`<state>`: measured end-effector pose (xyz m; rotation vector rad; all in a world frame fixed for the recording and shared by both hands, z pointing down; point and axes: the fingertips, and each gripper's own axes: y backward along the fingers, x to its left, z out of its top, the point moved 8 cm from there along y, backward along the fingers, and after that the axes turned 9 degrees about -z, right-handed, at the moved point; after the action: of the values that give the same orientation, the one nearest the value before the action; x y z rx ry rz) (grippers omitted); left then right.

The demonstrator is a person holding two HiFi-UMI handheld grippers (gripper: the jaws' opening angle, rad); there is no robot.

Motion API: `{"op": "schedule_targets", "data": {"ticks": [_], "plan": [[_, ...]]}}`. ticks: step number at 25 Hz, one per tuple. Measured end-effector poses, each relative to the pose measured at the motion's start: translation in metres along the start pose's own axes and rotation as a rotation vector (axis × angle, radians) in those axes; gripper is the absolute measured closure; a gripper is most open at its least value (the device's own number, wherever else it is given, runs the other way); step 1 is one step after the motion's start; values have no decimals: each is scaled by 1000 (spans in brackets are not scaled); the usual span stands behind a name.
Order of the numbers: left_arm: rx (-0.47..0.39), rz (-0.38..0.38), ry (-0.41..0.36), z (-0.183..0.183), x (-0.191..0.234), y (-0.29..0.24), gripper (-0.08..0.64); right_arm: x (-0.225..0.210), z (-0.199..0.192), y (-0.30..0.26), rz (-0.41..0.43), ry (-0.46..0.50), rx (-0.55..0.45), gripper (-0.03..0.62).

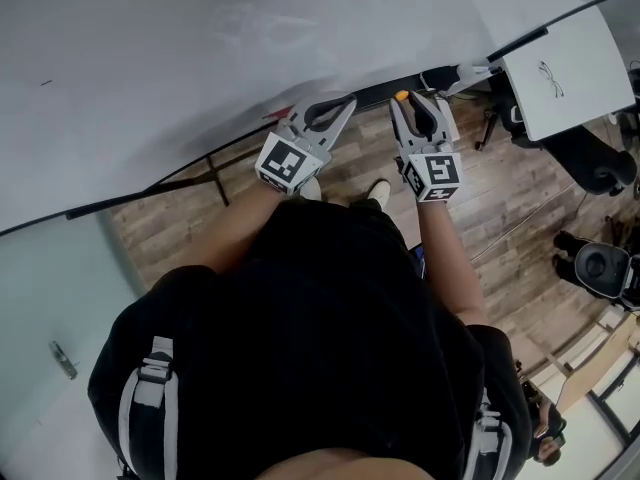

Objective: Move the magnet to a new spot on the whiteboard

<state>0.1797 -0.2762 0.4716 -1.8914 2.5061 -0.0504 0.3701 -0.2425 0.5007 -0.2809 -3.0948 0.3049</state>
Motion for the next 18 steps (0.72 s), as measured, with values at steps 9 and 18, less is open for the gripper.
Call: {"op": "schedule_targets", "data": {"ticks": [9, 18], "plan": [[51, 96, 10, -16, 7, -24, 555, -39, -35, -52, 42, -70, 83, 471], [54, 159, 27, -24, 15, -33, 555, -46, -68, -83, 85, -43, 160, 471]]}}
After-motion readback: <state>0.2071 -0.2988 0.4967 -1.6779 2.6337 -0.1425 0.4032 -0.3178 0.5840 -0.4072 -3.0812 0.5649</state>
